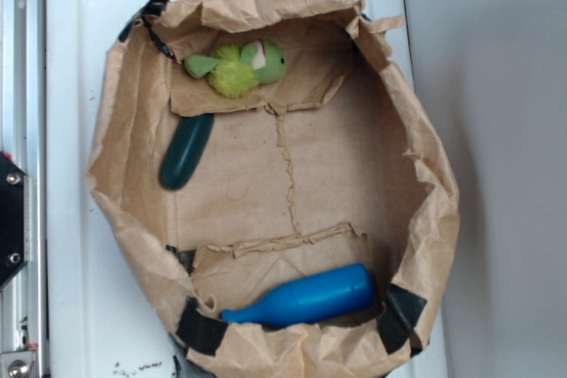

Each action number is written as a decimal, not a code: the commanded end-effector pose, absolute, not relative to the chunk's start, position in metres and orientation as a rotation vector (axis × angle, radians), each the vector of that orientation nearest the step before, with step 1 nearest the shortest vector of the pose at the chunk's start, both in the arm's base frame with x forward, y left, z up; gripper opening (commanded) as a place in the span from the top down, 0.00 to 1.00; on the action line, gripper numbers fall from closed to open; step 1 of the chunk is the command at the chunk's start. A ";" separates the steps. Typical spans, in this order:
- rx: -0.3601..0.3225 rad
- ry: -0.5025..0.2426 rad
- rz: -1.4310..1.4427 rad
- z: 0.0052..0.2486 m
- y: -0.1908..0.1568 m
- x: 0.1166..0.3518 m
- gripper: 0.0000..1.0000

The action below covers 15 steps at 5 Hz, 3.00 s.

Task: Grab the green animal.

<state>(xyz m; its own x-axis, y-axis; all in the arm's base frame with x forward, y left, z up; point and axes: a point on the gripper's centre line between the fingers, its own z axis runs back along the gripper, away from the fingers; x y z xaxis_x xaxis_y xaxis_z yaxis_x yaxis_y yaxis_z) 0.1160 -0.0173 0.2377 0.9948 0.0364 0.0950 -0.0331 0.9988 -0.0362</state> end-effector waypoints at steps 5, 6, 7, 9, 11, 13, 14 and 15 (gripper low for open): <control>-0.004 -0.098 -0.172 0.224 -0.001 0.176 0.00; 0.031 -0.102 -0.259 0.206 -0.008 0.204 0.00; 0.043 -0.091 -0.234 0.180 0.013 0.208 0.00; 0.041 -0.069 -0.207 0.155 0.045 0.226 0.00; 0.041 -0.069 -0.207 0.155 0.045 0.226 0.00; 0.041 -0.069 -0.207 0.155 0.045 0.226 0.00; 0.041 -0.069 -0.207 0.155 0.045 0.226 0.00; 0.003 -0.074 -0.119 0.136 0.050 0.276 0.00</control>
<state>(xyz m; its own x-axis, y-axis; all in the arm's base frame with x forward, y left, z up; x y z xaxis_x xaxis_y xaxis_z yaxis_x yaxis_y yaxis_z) 0.2705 0.0461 0.1174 0.9909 -0.1336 0.0160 0.1338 0.9909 -0.0144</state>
